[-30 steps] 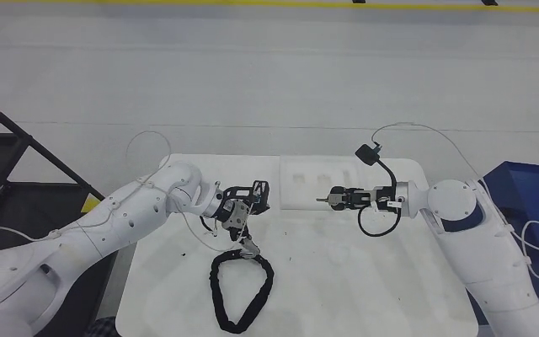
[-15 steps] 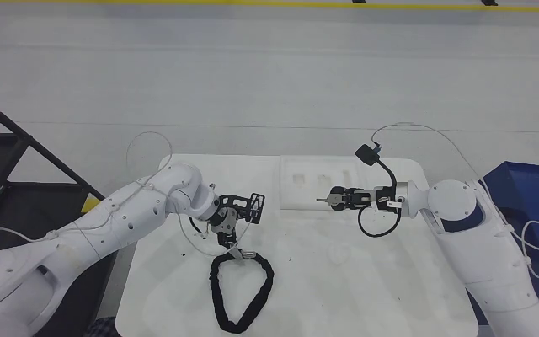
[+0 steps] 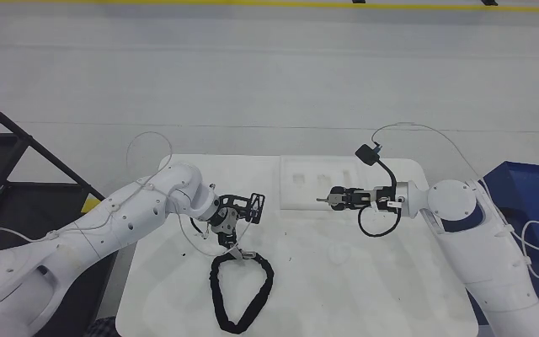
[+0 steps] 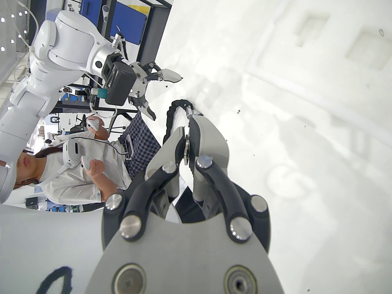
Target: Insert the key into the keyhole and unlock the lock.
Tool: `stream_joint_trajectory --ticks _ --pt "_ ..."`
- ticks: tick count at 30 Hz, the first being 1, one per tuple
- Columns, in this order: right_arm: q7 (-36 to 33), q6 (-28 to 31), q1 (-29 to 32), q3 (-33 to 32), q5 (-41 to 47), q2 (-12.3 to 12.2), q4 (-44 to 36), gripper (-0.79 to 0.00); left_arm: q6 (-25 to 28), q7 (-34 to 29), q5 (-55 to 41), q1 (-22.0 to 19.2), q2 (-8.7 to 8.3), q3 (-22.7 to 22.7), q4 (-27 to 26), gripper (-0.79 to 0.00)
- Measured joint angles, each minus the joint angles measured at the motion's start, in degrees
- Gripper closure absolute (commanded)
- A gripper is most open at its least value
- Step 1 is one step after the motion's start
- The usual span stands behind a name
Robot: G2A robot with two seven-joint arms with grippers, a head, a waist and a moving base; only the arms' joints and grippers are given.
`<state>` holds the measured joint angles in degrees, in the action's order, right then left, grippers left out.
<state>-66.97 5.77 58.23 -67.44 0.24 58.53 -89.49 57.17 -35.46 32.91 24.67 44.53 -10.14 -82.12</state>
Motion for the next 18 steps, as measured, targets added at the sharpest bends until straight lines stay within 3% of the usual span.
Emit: stream_joint_trajectory --ticks 8,14,18 --pt "0.0 0.0 0.0 0.0 0.0 0.0 0.0 0.000 0.9 17.7 10.8 6.2 -1.32 -4.4 1.7 -0.785" --pt "0.0 0.0 0.0 0.0 0.0 0.0 0.0 0.000 -2.9 41.4 29.9 14.2 -3.35 -7.5 3.2 -0.785" --pt "0.0 0.0 0.0 0.0 0.0 0.0 0.0 0.000 -8.2 58.2 42.0 18.7 -4.04 -7.8 6.2 -0.785"
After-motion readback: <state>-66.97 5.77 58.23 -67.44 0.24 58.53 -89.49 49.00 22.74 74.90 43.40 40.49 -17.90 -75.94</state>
